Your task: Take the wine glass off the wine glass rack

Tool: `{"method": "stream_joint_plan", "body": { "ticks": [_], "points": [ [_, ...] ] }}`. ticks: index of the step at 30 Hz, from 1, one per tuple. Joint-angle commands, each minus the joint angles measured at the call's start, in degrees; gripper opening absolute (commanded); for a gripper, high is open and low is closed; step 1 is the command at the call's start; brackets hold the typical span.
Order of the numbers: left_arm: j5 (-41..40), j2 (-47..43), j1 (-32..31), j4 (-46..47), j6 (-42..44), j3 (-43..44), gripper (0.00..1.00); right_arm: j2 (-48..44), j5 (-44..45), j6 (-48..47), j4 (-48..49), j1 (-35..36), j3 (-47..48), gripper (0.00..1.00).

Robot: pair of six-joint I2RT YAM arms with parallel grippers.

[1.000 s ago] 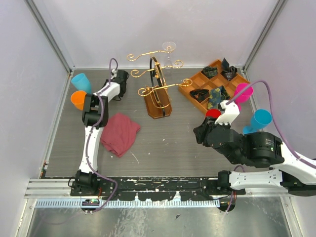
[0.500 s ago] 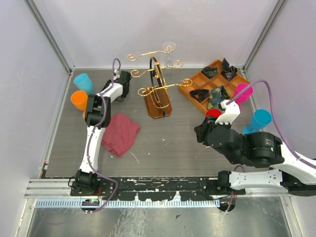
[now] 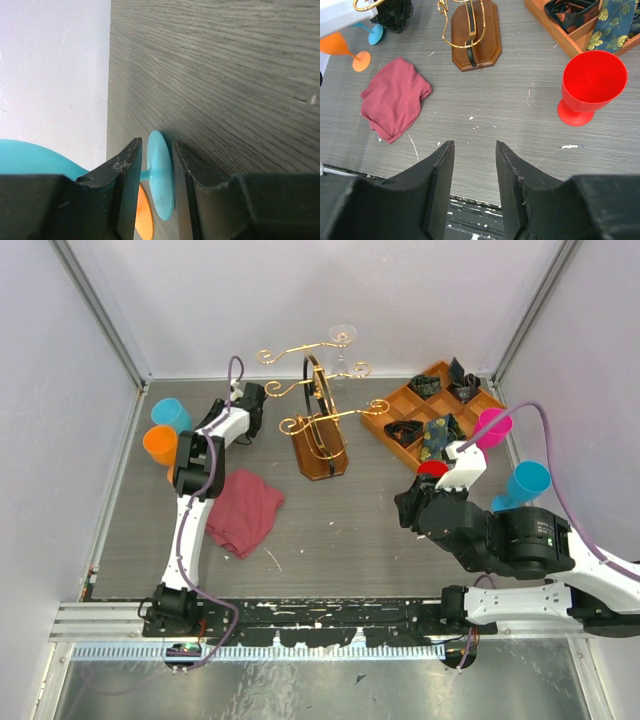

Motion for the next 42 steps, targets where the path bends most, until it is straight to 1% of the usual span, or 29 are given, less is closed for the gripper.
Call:
{"method": "stream_joint_plan", "body": {
  "ticks": [1,5,9,15,23,26,31,33,35,37,40,42],
  "points": [
    [3.3,3.3,-0.4,-1.0,-2.9,1.8,0.40,0.6,2.0,-1.0,1.9,0.0,1.4,0.45],
    [4.5,3.1,-0.4,-1.3,-2.7,2.8,0.43,0.9,1.9,-1.3,2.3,0.0,1.3,0.45],
    [5.6,2.9,-0.4,-1.8,-2.8,3.5,0.49,1.0,1.8,-1.3,2.5,-0.1,1.0,0.44],
    [13.6,1.2,-0.6,-3.4,-4.3,4.3,0.55,1.3,1.5,-1.4,2.9,-0.1,0.6,0.45],
    [23.6,-2.0,-0.4,-4.2,-6.2,6.9,0.66,1.6,1.2,-1.3,3.2,0.0,0.4,0.45],
    [26.6,-3.0,-0.3,-4.4,-6.4,8.8,0.72,1.9,1.2,-1.3,3.3,0.0,0.4,0.45],
    [33.1,-4.4,1.5,-7.4,-10.1,12.8,0.78,3.1,1.5,-0.9,3.6,0.0,0.0,0.45],
    [34.7,-4.9,2.2,-8.8,-11.0,14.8,0.79,4.2,2.0,-0.2,3.5,-0.2,0.3,0.47],
    [35.6,-5.7,2.7,-9.4,-11.1,16.4,0.82,6.0,1.8,-0.1,3.5,-1.4,2.0,0.48],
    [37.1,-6.3,3.8,-10.3,-13.0,17.5,0.84,8.0,0.6,-1.3,3.5,-3.5,4.1,0.48],
    [41.8,-6.3,6.8,-13.6,-18.4,20.4,0.84,10.4,-4.8,-4.2,4.9,-8.4,5.9,0.48],
    [45.9,-6.6,8.0,-14.7,-20.2,21.7,0.82,11.4,-9.0,-5.9,6.8,-12.1,5.6,0.48]
  ]
}}
